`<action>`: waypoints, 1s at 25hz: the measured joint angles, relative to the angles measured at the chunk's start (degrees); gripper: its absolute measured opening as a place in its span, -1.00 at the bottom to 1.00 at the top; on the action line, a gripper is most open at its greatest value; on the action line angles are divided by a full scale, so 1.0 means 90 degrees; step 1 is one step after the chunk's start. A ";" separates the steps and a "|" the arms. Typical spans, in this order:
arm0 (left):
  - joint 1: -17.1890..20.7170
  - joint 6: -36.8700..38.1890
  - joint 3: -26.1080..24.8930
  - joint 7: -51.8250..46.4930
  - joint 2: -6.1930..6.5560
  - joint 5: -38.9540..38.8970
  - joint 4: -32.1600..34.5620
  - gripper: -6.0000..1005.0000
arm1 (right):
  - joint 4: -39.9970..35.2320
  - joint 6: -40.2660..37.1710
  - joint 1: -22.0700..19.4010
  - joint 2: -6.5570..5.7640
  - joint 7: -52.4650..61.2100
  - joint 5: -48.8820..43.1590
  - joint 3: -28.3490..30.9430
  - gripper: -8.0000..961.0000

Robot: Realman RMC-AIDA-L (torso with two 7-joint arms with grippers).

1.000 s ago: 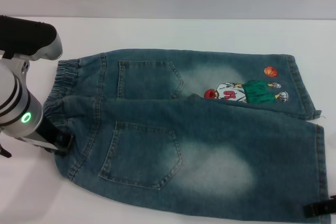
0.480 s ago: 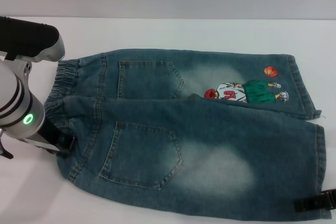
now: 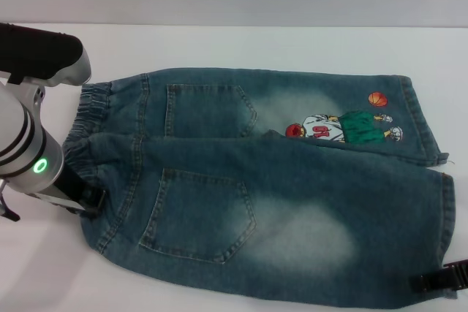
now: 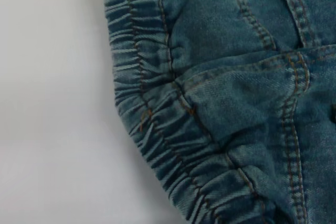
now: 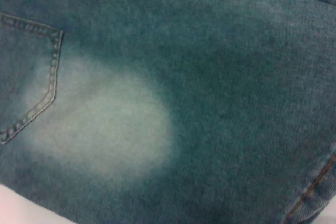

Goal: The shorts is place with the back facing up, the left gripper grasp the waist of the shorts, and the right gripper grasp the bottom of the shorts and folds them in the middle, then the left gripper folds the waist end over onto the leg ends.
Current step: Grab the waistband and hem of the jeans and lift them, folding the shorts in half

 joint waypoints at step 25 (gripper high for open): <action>0.0182 0.0501 -0.0324 0.0002 0.0020 -0.0010 -0.0097 -0.52 | 0.1084 -0.0265 0.0306 -0.0011 -0.0333 0.0162 0.0623 -0.85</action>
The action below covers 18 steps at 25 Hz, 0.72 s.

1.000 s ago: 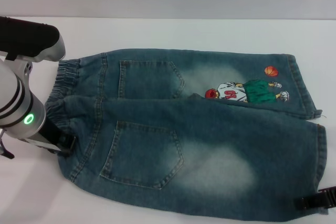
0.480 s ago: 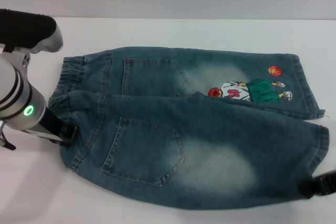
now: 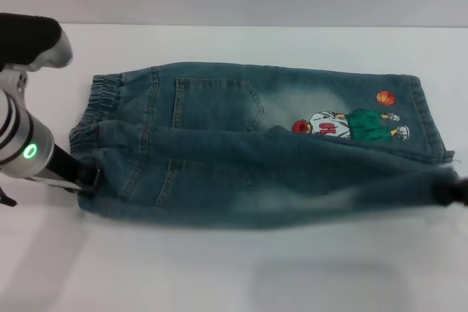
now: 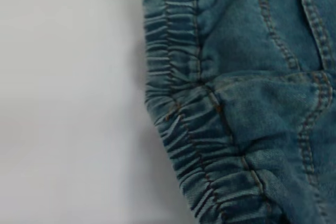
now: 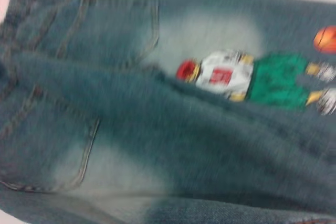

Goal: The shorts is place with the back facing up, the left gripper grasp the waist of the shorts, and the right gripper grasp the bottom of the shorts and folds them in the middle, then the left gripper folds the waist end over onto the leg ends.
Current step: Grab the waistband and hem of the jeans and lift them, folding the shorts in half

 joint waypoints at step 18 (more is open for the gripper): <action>0.0652 0.2406 -0.0057 0.0006 0.0002 -0.0840 -0.0371 -0.52 | -0.0483 -0.1942 -0.0425 0.0029 -0.0919 0.0912 0.0497 -0.85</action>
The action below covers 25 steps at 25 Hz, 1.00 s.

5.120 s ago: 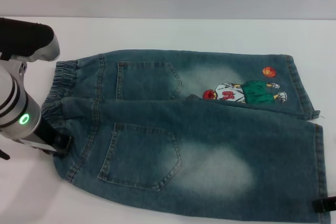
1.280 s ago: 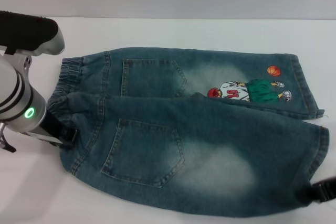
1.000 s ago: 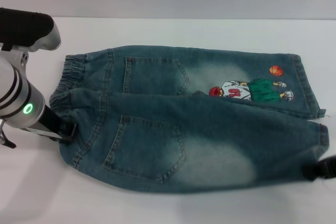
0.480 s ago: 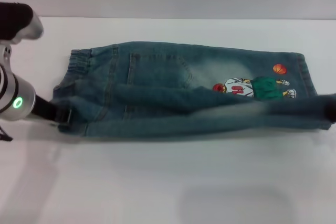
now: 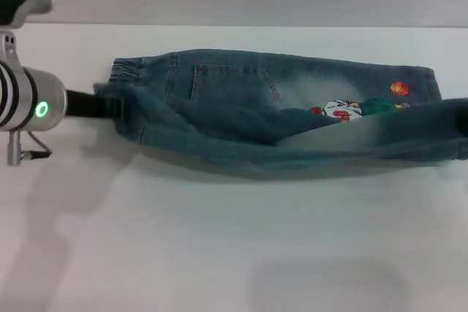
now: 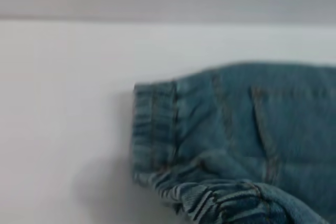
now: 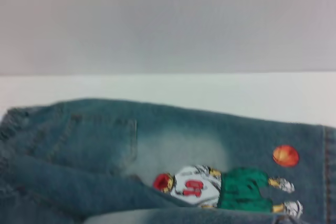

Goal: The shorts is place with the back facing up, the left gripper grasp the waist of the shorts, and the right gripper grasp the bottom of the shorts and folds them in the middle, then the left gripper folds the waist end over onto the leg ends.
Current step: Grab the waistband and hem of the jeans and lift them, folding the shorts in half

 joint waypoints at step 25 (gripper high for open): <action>0.0161 0.2534 -0.0129 0.0310 -0.0002 -0.1135 0.1045 -0.53 | -0.2084 -0.0845 -0.0019 0.0001 -0.1576 0.1940 0.1255 -0.86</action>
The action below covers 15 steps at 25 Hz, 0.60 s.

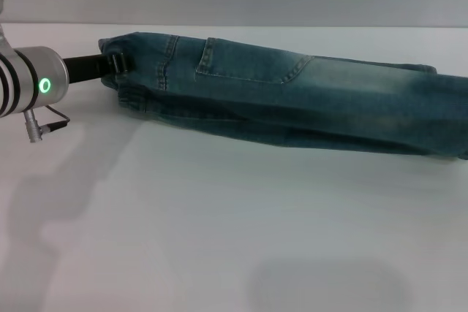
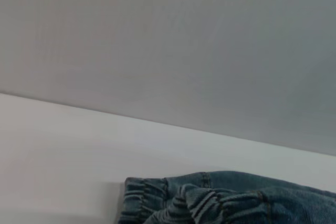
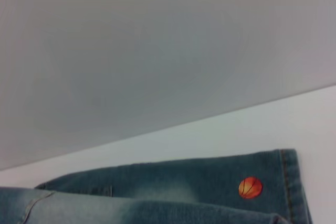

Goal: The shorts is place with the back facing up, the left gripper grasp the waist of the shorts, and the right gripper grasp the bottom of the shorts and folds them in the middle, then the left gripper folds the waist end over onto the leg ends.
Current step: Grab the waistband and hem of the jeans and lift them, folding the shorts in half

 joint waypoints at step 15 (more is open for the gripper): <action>-0.0310 0.0314 -0.0039 0.0015 0.0009 -0.0066 0.0445 -0.52 | -0.0602 -0.0016 0.0616 -0.0029 -0.0450 0.0208 0.0758 -0.85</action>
